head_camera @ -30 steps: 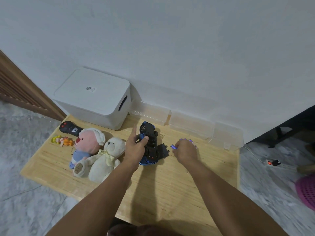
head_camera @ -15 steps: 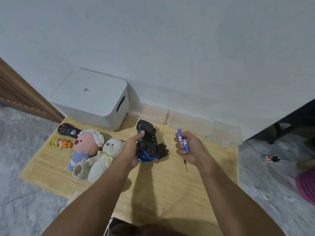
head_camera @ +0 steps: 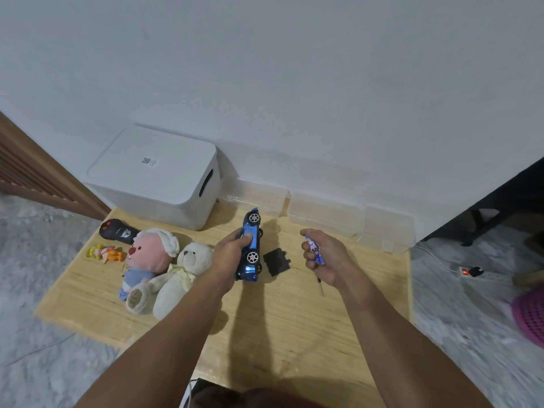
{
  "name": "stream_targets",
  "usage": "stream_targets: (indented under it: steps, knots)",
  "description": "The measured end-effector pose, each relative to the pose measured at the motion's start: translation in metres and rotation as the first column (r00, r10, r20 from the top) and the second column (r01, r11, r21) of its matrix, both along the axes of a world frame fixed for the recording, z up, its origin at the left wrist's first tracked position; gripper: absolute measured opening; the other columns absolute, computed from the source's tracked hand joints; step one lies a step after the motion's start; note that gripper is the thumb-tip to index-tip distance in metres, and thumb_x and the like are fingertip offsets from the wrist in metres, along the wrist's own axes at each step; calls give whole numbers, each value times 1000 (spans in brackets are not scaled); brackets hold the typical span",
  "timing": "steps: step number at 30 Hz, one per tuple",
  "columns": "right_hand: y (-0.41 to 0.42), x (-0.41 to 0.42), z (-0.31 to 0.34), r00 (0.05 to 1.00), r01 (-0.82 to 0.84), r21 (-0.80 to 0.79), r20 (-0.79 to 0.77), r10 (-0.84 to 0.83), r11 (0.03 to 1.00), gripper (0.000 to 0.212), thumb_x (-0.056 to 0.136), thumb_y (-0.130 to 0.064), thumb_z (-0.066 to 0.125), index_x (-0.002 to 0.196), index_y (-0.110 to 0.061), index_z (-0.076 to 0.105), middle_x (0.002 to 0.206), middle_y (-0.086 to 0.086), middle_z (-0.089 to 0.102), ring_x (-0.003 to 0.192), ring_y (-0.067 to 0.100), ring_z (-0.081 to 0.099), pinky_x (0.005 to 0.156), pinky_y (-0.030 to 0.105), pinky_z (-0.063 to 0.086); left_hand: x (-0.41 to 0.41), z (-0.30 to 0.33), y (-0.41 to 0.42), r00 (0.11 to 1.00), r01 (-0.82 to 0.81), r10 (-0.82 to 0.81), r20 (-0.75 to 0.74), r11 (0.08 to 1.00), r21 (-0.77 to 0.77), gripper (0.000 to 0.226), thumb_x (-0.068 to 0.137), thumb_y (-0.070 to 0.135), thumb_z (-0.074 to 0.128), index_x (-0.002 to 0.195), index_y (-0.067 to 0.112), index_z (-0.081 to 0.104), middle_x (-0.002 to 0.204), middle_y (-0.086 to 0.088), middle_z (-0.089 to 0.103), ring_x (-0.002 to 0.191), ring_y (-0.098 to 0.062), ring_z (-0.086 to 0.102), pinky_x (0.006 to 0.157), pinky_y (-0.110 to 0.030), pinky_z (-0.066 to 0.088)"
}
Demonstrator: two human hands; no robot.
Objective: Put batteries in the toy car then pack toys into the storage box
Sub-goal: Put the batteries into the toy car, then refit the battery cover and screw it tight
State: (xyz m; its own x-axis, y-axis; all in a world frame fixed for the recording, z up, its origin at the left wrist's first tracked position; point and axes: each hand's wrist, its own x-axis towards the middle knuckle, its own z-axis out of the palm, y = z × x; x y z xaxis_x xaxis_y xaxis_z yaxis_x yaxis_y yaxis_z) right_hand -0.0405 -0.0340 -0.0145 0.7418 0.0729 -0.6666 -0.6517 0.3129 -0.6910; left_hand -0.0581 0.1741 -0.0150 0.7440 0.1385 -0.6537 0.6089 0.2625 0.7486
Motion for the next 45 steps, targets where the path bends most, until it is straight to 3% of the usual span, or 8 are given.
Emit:
stream_targets:
  steps: [5,11,14,28,34,37,40,45]
  knots:
    - [1,-4,2,998,62,12,-21,-61,998,18,96,-12,53,111,-5,60,70,9,58,55,15,53,44,24,45,-6,-4,-17,957,37,-173,235,871,489,40,81,20,72,119,26,65,92,2,68,91,-23,66,84,-39,56]
    - [-16,-6,2,970,235,-14,-59,-236,972,18,95,-5,47,104,-5,63,79,11,60,56,16,54,42,22,40,-8,-23,-32,892,193,-448,-52,275,942,64,76,47,72,134,26,55,121,-8,53,112,-26,46,97,-43,42]
    - [-34,-9,0,932,350,-32,-88,-351,936,14,93,-5,50,100,-5,62,71,8,51,43,13,42,40,18,28,-9,-29,-37,873,240,-470,-130,183,953,62,78,51,69,134,30,52,125,-6,49,115,-25,43,98,-41,39]
    - [-97,-5,-10,771,602,-166,-137,-622,781,21,86,0,37,70,-14,40,57,6,36,34,11,33,39,10,22,-1,-34,-70,875,134,-480,-63,116,984,80,73,50,73,139,17,42,139,-19,38,128,-38,32,107,-51,23]
    - [-105,-6,-1,775,579,-274,-108,-623,768,19,92,-3,38,79,-10,50,57,7,39,43,16,33,41,16,20,17,-12,-139,521,-55,-816,251,261,964,41,69,24,70,108,10,69,116,-13,61,107,-37,52,91,-50,45]
    - [-107,-7,4,809,544,-343,-25,-587,765,13,89,-5,44,84,-11,55,62,5,44,44,15,39,40,19,23,21,5,-175,384,223,-890,246,348,911,45,77,19,60,122,10,63,114,-8,63,108,-29,53,92,-42,47]
    - [-112,-8,10,825,546,-327,46,-564,771,14,89,-8,47,93,-13,59,64,2,47,45,14,41,40,20,24,29,20,-199,484,603,-860,163,463,650,72,83,11,62,147,19,31,128,-3,54,109,-19,53,90,-30,45]
    - [-123,-7,19,812,571,-183,-16,-583,800,14,83,0,46,83,-9,57,65,6,48,45,14,42,39,20,27,49,33,-211,674,673,-720,164,690,266,85,81,-1,60,152,25,21,143,-4,43,108,-21,59,79,-29,48]
